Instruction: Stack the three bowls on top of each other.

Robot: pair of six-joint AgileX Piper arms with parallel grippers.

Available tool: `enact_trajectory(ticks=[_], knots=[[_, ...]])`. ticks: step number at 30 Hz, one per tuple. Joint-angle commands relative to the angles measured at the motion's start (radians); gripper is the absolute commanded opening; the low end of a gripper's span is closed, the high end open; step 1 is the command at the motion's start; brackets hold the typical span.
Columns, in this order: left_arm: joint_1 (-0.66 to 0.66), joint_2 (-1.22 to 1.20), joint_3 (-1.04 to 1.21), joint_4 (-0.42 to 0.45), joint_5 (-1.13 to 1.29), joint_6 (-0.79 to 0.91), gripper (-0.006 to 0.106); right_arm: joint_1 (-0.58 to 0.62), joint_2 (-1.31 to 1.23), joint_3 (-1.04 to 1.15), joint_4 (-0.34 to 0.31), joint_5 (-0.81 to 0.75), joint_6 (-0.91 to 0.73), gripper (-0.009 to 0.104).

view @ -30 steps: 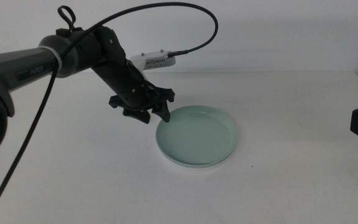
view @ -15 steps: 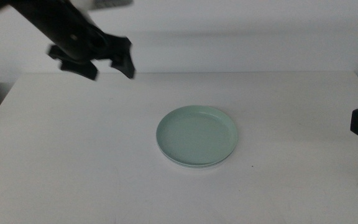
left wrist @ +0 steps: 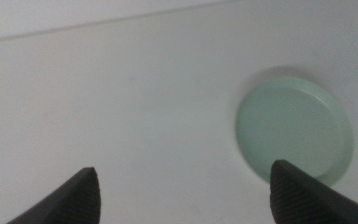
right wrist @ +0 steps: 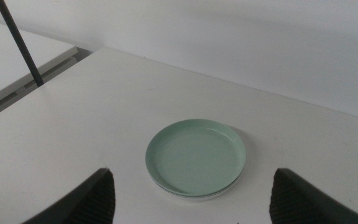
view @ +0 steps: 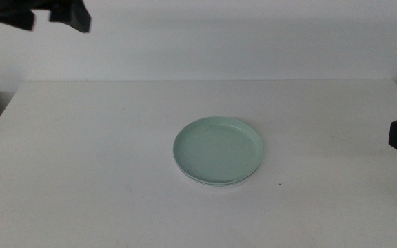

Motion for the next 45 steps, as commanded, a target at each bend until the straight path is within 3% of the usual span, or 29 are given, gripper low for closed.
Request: enact_trajectory(ticks=[1,28,41,45], knots=[[-0.001,-0.062,-0.026,0.02,-0.046,-0.022,0.09,-0.003,0.001,-0.022,0.008,-0.07,-0.01,0.065],[-0.001,-0.093,-0.029,-0.04,-0.364,-0.016,0.09,-0.003,0.001,-0.022,0.008,-0.07,-0.01,0.065],[-0.001,-0.211,-0.024,0.121,-0.375,-0.016,0.09,-0.003,0.001,-0.022,0.008,-0.07,-0.01,0.065],[-0.001,-0.286,0.059,0.144,-0.475,-0.016,0.09,-0.003,0.001,-0.021,-0.01,-0.071,-0.01,0.065]])
